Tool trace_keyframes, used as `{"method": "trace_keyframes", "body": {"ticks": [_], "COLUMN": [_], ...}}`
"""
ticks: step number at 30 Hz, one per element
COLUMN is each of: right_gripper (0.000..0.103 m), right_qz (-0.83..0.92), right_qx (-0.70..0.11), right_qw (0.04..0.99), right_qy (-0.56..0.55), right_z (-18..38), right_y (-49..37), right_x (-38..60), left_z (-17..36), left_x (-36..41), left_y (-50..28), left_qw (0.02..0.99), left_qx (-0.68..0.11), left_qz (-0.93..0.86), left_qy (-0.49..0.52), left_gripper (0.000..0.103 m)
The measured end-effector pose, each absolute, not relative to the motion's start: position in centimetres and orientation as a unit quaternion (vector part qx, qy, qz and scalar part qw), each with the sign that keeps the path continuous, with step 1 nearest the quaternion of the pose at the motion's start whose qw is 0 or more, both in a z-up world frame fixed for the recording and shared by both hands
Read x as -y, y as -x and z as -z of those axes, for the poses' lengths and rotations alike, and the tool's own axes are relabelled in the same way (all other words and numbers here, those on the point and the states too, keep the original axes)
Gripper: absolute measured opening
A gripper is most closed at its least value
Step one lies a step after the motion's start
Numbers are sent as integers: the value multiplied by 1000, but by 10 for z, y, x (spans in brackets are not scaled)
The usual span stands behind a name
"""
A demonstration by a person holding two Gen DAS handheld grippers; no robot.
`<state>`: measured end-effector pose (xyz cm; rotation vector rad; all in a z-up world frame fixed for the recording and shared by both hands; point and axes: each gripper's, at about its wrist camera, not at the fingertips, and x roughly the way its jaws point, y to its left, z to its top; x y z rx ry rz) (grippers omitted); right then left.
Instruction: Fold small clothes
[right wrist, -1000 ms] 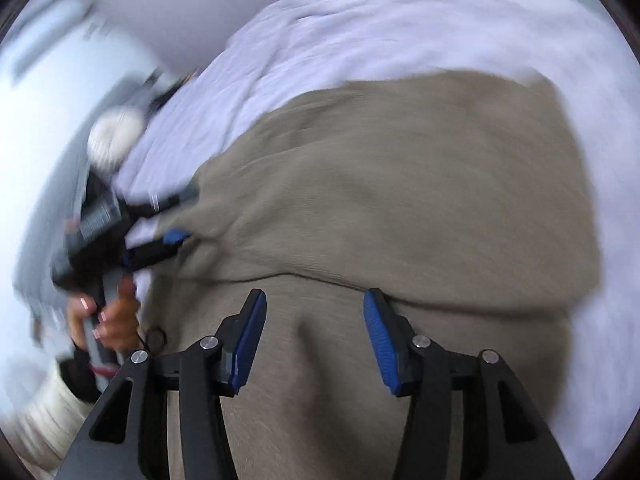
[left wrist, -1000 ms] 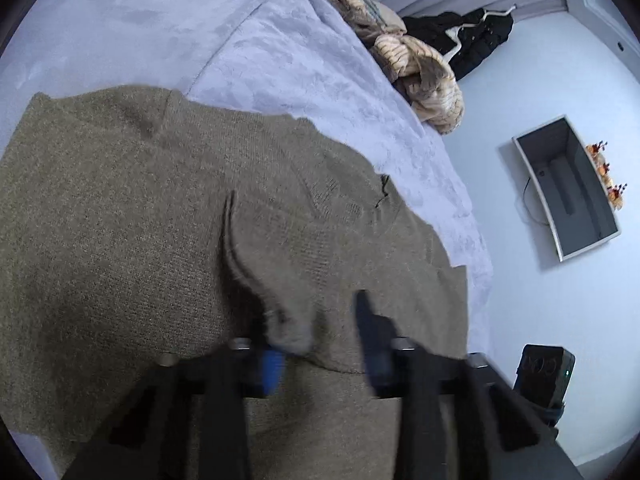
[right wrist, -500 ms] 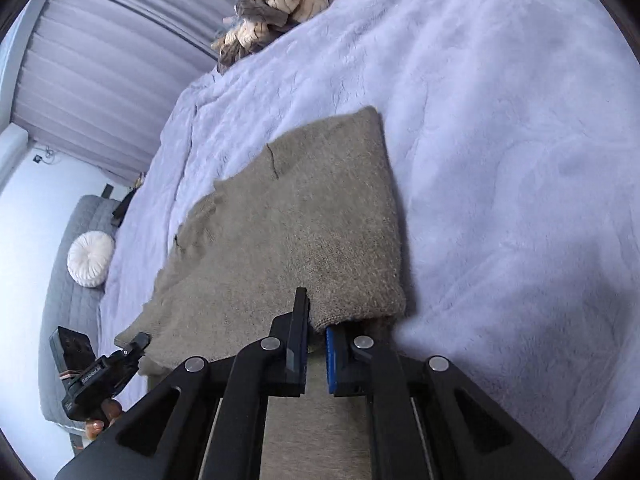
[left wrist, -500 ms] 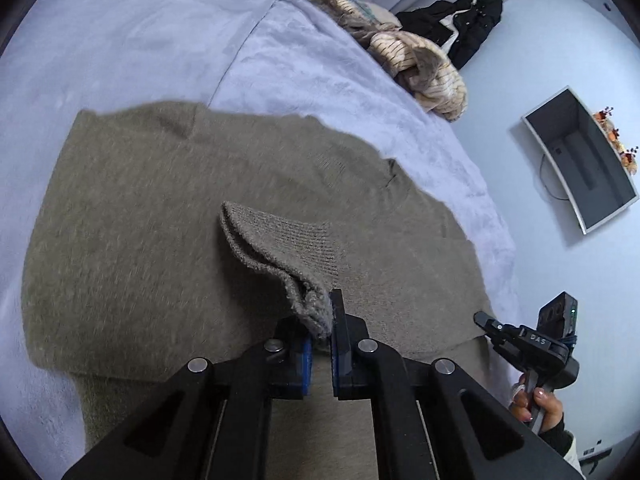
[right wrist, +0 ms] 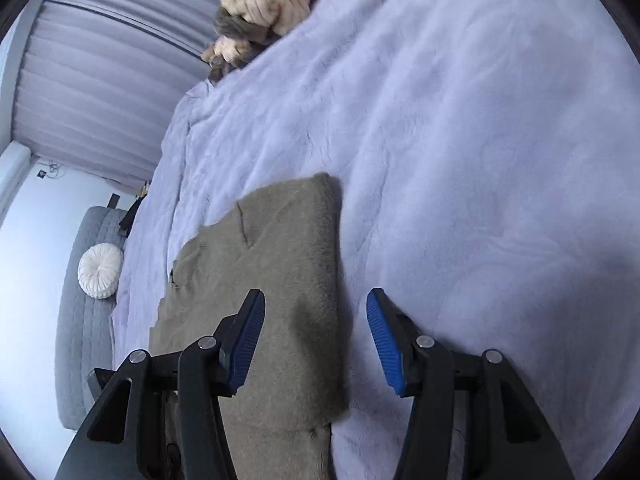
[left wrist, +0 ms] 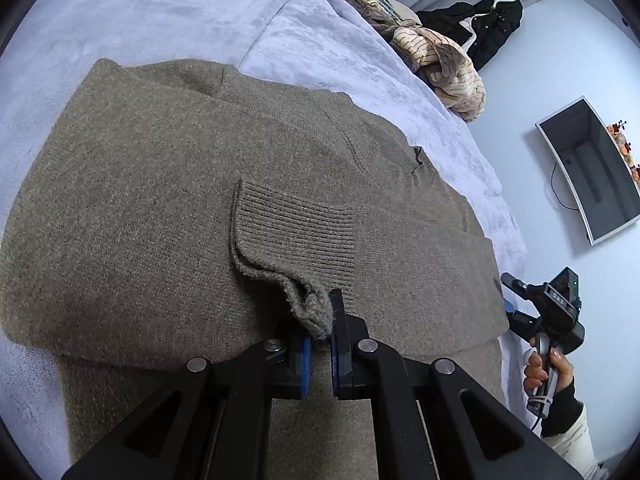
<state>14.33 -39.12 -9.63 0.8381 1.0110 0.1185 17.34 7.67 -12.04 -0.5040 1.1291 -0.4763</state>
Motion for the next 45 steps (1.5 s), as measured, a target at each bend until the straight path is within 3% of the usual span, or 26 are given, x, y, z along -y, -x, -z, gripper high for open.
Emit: {"method": "trace_keyframes", "body": {"ticks": [1,2,7,11,27,36,45], "right_gripper": [33,8,8,8,14,13,16], "right_qz": [-64,-78,-58,-34,-8,-32,-27], "right_qx": [-479,-488,-471,-511,-459,-512,-500], "right_qw": [785,782,856,849,871,846,853], "right_qy": [-389,-381,-205,-128,-177,-148,-147], "right_z": [102,104,63,89,39,71,76], "right_y": [-148,-153,-144,-155,-102,-110,-89], "right_x": [387,379,341,331,339,296,299], "left_z": [119,118,113,113,54,105,97], "left_x": [-76,-72,-65,-75,-100,-70,-89], "left_y": [-174,-176,-174,-164,-151,-173,-157], "left_qw": [789,791,801,806,855,835,840], "left_qx": [-525,-525,-520,-516,-472,-525,-524], "left_qz": [220,218,216,207,171,143,121], "left_qy": [231,226,203,204,135,87,80], "left_gripper": [8,8,8,8,8,8,8]}}
